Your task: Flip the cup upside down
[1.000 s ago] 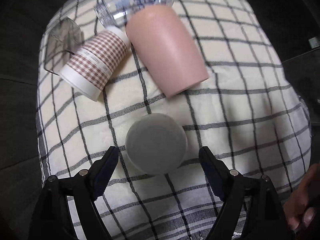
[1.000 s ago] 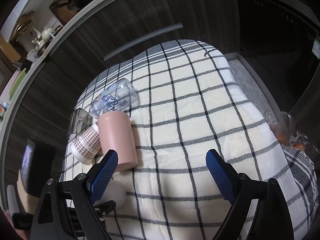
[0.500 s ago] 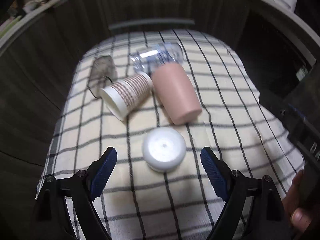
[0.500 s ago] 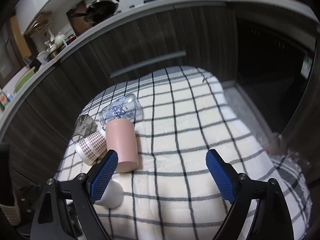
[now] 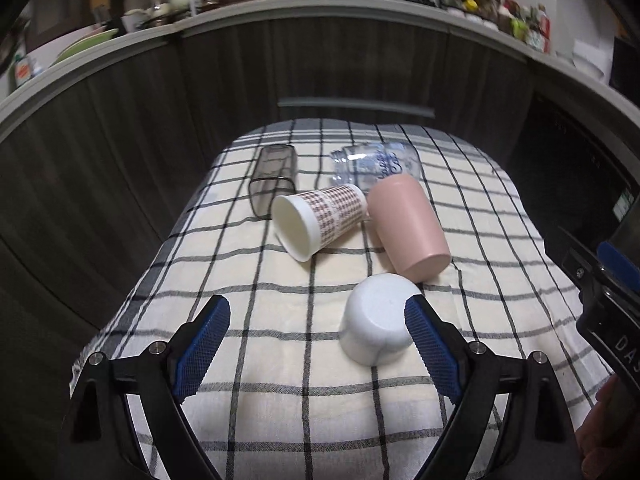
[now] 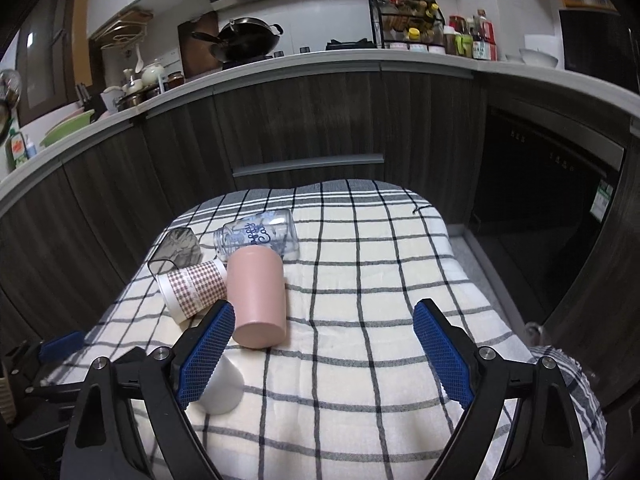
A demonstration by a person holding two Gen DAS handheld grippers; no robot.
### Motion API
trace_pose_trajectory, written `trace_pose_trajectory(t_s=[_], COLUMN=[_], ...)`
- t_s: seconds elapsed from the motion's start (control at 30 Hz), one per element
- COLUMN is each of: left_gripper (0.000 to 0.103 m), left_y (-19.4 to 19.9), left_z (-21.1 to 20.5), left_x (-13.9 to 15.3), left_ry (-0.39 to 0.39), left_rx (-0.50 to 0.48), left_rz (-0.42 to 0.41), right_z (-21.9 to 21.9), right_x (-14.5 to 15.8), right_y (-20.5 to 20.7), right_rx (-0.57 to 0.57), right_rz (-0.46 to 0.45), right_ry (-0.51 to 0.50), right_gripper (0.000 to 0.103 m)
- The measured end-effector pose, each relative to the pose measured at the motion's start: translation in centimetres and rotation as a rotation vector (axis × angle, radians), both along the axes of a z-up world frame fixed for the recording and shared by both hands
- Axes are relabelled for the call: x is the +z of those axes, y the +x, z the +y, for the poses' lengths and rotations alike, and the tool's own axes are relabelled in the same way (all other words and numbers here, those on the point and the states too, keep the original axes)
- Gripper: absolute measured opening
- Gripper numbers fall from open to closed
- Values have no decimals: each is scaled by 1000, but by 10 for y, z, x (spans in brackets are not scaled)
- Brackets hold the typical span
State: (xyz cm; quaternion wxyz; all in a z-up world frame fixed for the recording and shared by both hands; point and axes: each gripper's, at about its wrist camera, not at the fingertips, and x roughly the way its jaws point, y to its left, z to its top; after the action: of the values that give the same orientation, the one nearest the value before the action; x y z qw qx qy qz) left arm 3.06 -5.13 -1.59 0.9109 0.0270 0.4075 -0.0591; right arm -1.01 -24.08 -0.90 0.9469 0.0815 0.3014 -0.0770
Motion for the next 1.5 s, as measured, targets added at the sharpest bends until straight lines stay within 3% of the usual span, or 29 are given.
trace_pose_trajectory(t_s=[0.2, 0.5, 1.5], left_gripper=[93, 94, 94], left_y=[-20, -27, -25], left_z=[12, 19, 21], left_x=[1, 3, 1], left_ry=[-47, -66, -64], left_rx=[40, 52, 56], left_rz=[-95, -132, -127], right_z=[7, 14, 14], right_x=[2, 8, 9], right_y=[-11, -22, -24], right_rx=[-6, 4, 4], right_rz=[-9, -54, -65], right_ry=[-51, -93, -97], right_gripper=[92, 95, 95])
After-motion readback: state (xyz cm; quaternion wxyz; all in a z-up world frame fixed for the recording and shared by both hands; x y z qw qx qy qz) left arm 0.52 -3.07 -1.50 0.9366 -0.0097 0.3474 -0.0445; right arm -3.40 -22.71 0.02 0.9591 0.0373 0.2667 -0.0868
